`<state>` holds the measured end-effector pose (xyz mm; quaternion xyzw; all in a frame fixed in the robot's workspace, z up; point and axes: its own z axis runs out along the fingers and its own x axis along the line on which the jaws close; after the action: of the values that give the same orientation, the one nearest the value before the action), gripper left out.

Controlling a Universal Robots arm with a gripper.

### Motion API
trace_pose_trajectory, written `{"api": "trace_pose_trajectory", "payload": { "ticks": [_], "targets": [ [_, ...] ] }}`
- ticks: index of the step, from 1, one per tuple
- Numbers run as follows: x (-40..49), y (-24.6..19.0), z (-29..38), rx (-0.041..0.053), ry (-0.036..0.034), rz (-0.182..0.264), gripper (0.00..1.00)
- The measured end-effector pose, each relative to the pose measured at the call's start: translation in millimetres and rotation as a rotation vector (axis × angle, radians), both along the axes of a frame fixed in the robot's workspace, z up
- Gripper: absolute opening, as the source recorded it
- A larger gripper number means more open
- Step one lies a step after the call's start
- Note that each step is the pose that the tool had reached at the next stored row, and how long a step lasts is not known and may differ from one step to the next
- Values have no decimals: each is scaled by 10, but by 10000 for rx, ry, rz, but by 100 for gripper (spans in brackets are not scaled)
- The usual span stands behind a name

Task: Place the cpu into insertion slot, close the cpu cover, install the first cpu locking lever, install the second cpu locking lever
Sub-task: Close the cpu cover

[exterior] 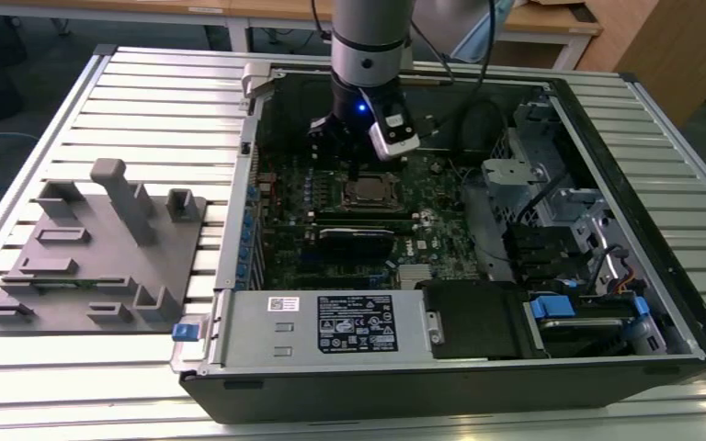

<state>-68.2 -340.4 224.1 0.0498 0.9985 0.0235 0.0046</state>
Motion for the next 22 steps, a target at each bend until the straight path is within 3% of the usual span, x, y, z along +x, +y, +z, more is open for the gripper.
{"api": "trace_pose_trajectory", "payload": {
  "ticks": [8,17,22],
  "targets": [
    [171,0,0,-1,1,0,10],
    [204,1,-11,-2,-11,0,10],
    [204,0,-35,-4,-135,1,10]
  ]
}}
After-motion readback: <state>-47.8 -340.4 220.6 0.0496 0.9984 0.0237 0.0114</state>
